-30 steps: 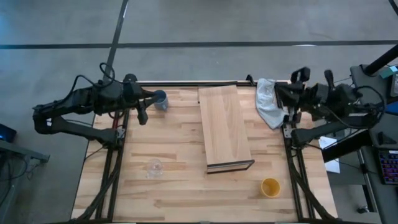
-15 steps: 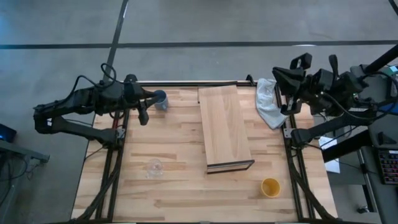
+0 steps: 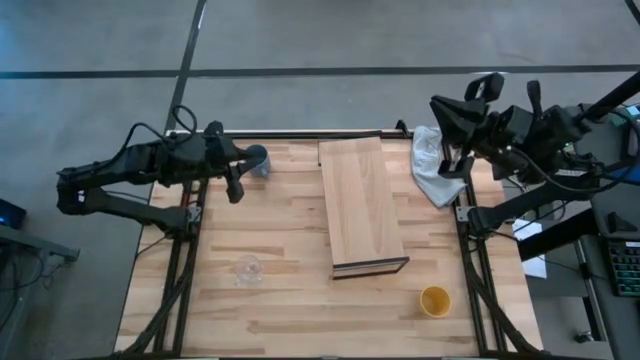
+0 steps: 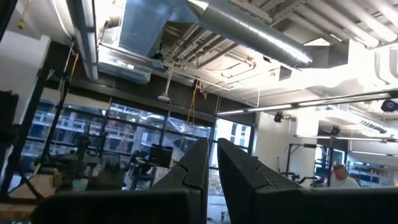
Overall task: Stack small to large cups/mugs on shelf
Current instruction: Put the transparent mug on the shelf
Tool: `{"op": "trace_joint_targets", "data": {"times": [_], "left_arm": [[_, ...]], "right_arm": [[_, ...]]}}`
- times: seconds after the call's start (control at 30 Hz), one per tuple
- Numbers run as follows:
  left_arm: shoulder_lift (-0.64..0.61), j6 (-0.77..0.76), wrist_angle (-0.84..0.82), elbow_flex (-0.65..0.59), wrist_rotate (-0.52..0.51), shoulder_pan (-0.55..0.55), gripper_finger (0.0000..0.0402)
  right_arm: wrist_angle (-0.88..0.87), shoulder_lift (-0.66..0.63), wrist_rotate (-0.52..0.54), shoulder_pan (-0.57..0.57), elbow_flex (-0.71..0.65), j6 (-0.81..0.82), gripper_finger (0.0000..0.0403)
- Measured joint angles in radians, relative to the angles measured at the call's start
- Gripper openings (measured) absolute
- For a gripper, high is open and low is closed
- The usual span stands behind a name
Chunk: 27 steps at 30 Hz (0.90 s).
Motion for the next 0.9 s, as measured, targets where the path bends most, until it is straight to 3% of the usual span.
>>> {"op": "trace_joint_targets", "data": {"times": [0.2,0.43,0.7,0.8,0.9], "left_arm": [[0.004,0.002,-0.006,-0.012,0.0,0.0,0.0066],[-0.004,0.002,-0.006,-0.013,0.0,0.0,0.0066],[-0.013,0.002,-0.006,-0.013,0.0,0.0,0.0066],[-0.013,0.002,-0.006,-0.013,0.0,0.0,0.0066],[-0.011,0.002,-0.006,-0.013,0.0,0.0,0.0066]], "right_arm": [[0.001,0.034,0.0,0.0,0.023,0.083,0.0029],[0.011,0.043,-0.001,0.0,0.029,-0.072,0.0029],[0.039,0.044,-0.003,0.0,0.028,-0.04,0.0029],[0.033,0.046,-0.04,0.0,0.028,-0.088,0.0032],[0.033,0.047,-0.152,0.0,0.028,-0.18,0.0042]]}}
